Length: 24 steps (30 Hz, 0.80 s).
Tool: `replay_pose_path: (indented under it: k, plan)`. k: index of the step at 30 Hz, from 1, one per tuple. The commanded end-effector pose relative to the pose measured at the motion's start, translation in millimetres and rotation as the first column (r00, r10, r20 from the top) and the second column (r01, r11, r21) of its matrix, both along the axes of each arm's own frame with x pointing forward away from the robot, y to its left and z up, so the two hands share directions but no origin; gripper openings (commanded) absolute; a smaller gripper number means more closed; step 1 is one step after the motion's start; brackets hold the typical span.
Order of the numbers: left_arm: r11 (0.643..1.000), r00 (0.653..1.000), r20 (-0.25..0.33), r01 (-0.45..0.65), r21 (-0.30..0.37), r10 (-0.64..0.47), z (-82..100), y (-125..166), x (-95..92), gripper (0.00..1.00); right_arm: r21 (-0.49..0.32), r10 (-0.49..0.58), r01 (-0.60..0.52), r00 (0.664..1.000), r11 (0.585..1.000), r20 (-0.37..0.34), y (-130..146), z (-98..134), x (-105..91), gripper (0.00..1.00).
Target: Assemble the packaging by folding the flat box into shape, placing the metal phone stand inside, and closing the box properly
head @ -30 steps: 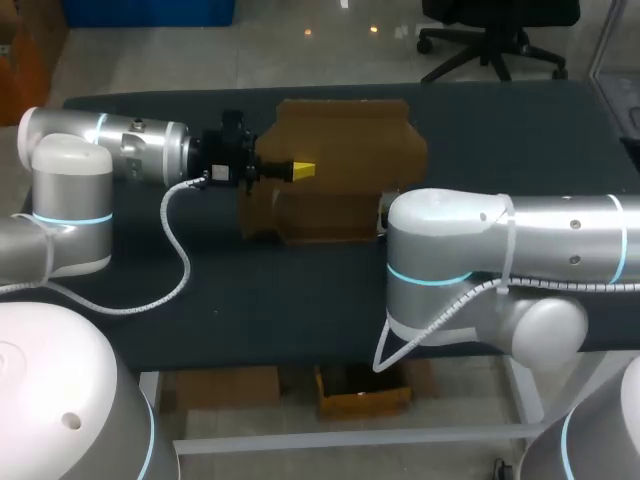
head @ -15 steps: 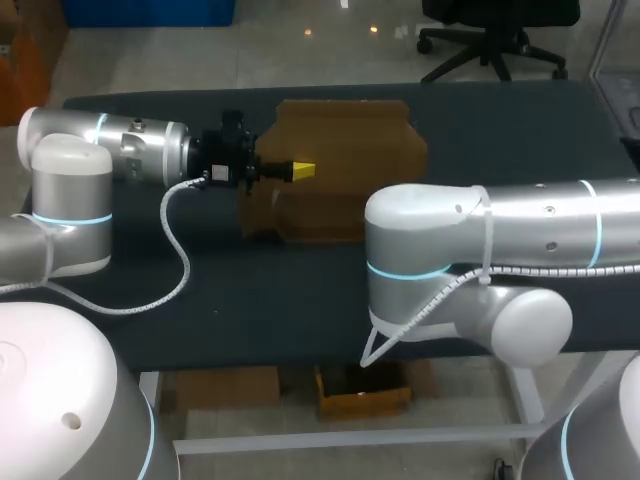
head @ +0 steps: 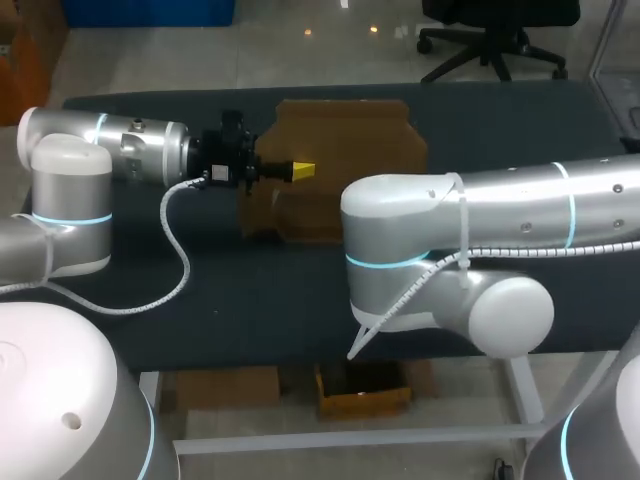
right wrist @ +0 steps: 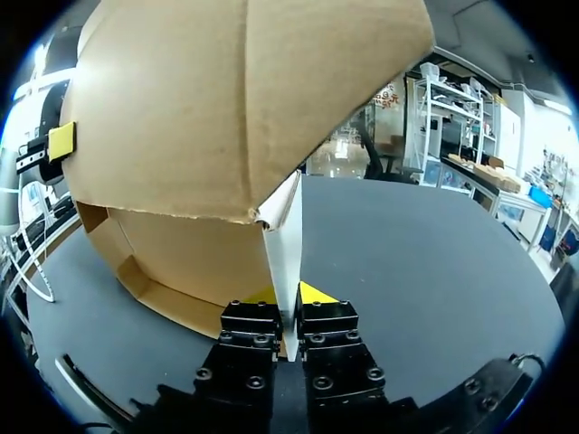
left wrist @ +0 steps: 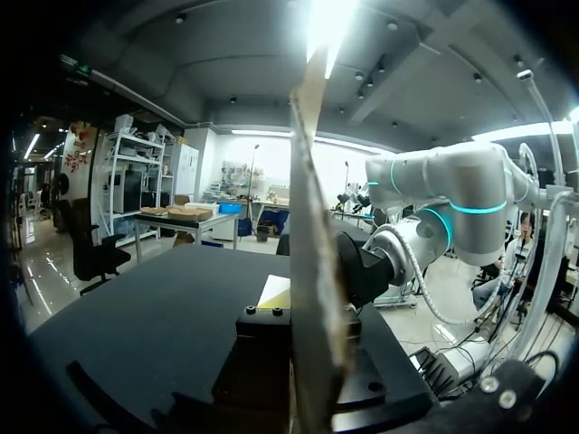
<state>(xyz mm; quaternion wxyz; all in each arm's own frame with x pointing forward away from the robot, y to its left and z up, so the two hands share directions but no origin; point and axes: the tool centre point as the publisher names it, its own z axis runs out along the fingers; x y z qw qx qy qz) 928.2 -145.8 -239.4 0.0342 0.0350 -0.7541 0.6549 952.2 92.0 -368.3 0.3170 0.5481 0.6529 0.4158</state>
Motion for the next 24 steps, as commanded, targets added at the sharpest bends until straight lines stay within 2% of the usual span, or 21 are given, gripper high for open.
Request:
replay_pose_path:
  k: [1, 2, 5, 6, 14, 20, 24]
  plan:
    - [1.000, 1.000, 0.000, 0.001, -0.001, -0.001, -4.4, -1.3, 0.6, 0.00, -0.040, -0.065, 0.064, 0.998, 0.997, -0.011, 8.7, 4.1, 0.5, 0.00]
    - [1.000, 1.000, 0.000, 0.001, -0.001, -0.001, -4.4, -1.3, 0.6, 0.13, -0.040, -0.066, 0.065, 0.998, 0.997, -0.012, 8.4, 4.0, 0.2, 0.00]
    - [1.000, 1.000, 0.014, -0.001, 0.007, 0.001, -3.0, -0.5, 1.1, 0.88, -0.045, -0.071, 0.070, 0.997, 0.997, -0.016, 8.0, 3.8, -1.4, 0.00]
    - [1.000, 1.000, 0.024, -0.002, 0.016, 0.001, -1.9, 0.0, 1.4, 1.00, -0.049, -0.073, 0.072, 0.997, 0.996, -0.018, 7.7, 3.9, -1.9, 0.00]
    - [0.998, 0.992, 0.124, 0.007, 0.066, -0.015, 15.3, 7.0, 4.8, 1.00, -0.066, -0.052, 0.050, 0.998, 0.997, -0.023, 4.9, 6.9, -5.8, 0.00]
    - [0.996, 0.973, 0.227, 0.012, 0.086, -0.031, 32.5, 19.6, 4.2, 1.00, -0.063, -0.008, 0.006, 0.999, 0.998, -0.034, -4.4, 9.4, -9.9, 0.00]
    - [0.994, 0.962, 0.272, 0.009, 0.105, -0.037, 37.0, 29.4, 1.5, 1.00, -0.044, 0.031, -0.032, 0.999, 0.998, -0.038, -10.1, 10.4, -11.3, 0.00]
